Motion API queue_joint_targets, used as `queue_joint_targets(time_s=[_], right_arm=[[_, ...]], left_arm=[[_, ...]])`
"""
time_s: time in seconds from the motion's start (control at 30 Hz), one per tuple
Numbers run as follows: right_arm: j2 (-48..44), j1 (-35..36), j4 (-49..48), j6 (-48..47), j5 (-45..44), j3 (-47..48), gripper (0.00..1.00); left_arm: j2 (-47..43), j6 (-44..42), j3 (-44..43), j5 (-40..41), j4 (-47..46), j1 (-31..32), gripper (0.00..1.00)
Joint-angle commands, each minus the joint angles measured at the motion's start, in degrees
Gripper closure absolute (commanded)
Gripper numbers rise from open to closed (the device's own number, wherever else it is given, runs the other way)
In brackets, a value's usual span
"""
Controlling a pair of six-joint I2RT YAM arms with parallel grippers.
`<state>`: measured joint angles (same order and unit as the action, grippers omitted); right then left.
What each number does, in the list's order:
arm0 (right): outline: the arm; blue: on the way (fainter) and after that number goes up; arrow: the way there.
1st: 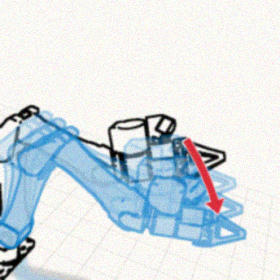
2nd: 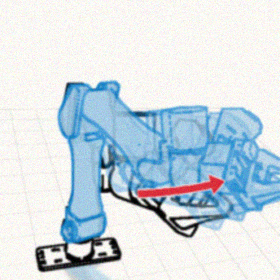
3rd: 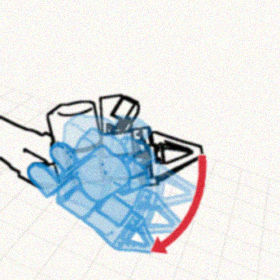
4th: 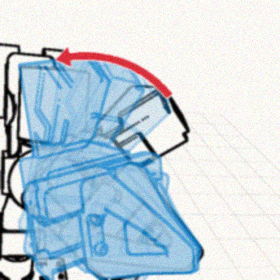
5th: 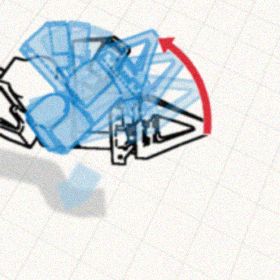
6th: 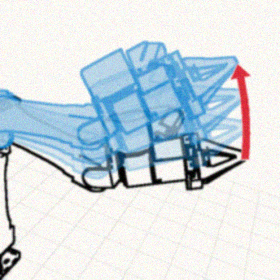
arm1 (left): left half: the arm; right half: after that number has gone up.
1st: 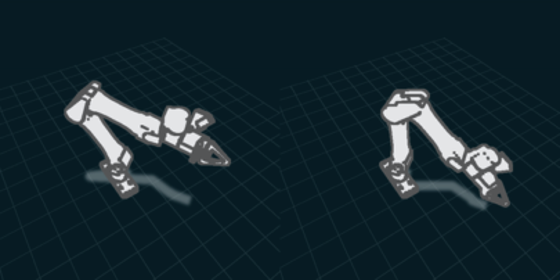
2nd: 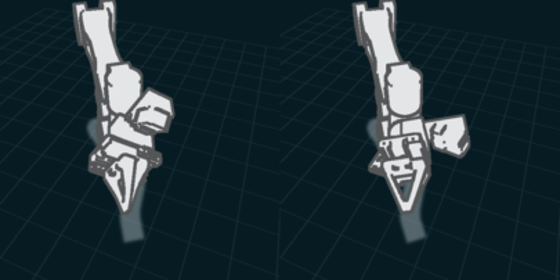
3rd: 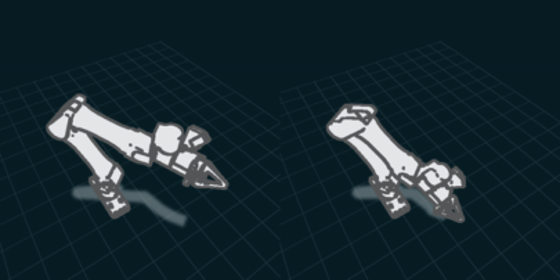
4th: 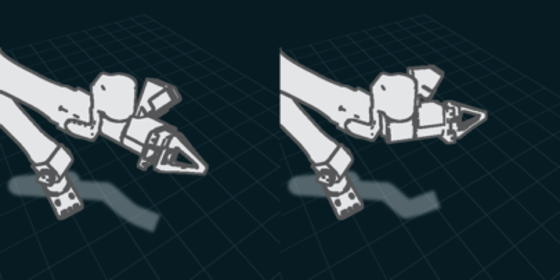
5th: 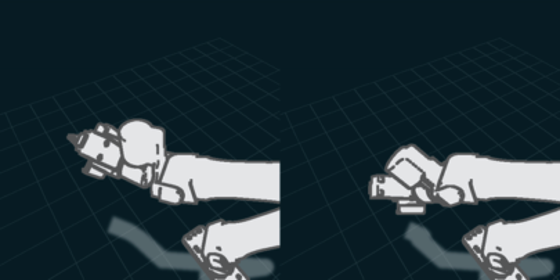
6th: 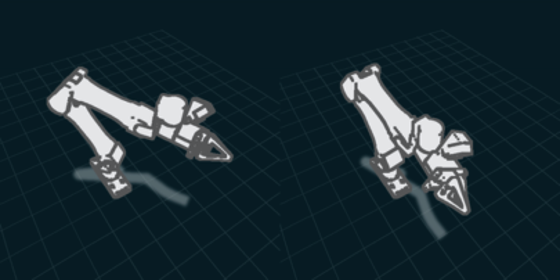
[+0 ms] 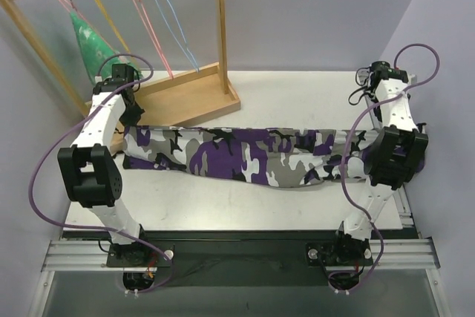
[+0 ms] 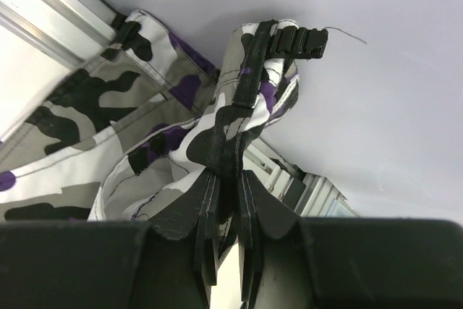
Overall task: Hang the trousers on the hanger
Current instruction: Fold the trousers at the center of the board.
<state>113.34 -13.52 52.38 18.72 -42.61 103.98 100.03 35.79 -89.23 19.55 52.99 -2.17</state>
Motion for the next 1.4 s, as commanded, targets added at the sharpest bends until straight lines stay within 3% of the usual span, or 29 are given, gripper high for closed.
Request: queue_joint_targets(time_s=[0.0, 0.17, 0.23, 0.27, 0.3, 0.37, 0.4, 0.43, 0.47, 0.5, 0.57, 0.67, 0.97, 1.13, 1.37], right_arm=[[1.88, -0.99, -0.96, -3.07, -9.68, 4.56, 1.0], [4.25, -0.37, -0.88, -2.64, -10.04, 6.32, 1.0], [4.7, -0.02, -0.79, -2.37, -9.77, 6.93, 1.0], [5.13, 0.16, -0.79, -2.37, -9.42, 7.46, 1.0], [5.22, 0.25, -0.79, -2.46, -8.81, 7.81, 1.0], [5.23, 0.51, -0.7, -2.55, -6.18, 8.51, 1.0], [5.31, 0.51, -0.53, -2.64, -4.78, 9.39, 1.0], [5.23, 0.68, -0.52, -2.81, -2.41, 10.0, 0.96], [5.05, 0.86, -0.44, -2.99, -1.17, 10.53, 0.83], [4.96, 1.04, -0.44, -3.34, -0.03, 11.49, 0.53], [4.35, 1.65, -0.35, -3.51, 4.08, 12.03, 0.35], [3.47, 2.44, -0.35, -4.04, 9.1, 12.47, 0.3], [-3.55, 6.13, -0.79, -6.06, 17.46, 4.76, 0.29], [-8.13, 8.76, -1.84, -5.28, 27.38, -1.32, 0.3], [-13.05, 12.02, -2.63, -3.61, 32.67, -8.62, 0.31]], left_arm=[[3.15, -3.89, -5.42, 8.66, 0.53, -3.19, 1.0], [4.74, -3.8, -6.48, 8.22, 1.76, -3.19, 1.0], [4.91, -3.36, -6.48, 7.87, 2.03, -3.1, 0.95], [4.83, -3.27, -6.39, 7.78, 2.03, -3.1, 0.91], [4.65, -3.18, -6.39, 7.7, 2.11, -3.01, 0.77], [3.86, -2.92, -6.05, 7.43, 1.94, -3.01, 0.63], [3.42, -2.92, -5.69, 7.43, 1.59, -2.92, 0.52], [2.64, -2.83, -5.43, 7.34, 1.41, -2.75, 0.38], [2.11, -2.83, -5.25, 7.34, 1.24, -2.66, 0.33], [1.58, -2.83, -4.64, 7.17, 0.98, -2.49, 0.28], [-0.53, -2.74, -3.67, 5.77, 0.36, -2.13, 0.17], [-4.22, -2.39, -0.08, 3.49, -1.05, -1.87, 0.05], [-17.31, -1.86, 13.71, -1.62, -4.91, -1.69, 0.03], [-23.2, -1.86, 20.14, -4.08, -5.44, -1.69, 0.03], [-29.8, -1.78, 26.91, -3.47, -5.53, -2.57, 0.03]])
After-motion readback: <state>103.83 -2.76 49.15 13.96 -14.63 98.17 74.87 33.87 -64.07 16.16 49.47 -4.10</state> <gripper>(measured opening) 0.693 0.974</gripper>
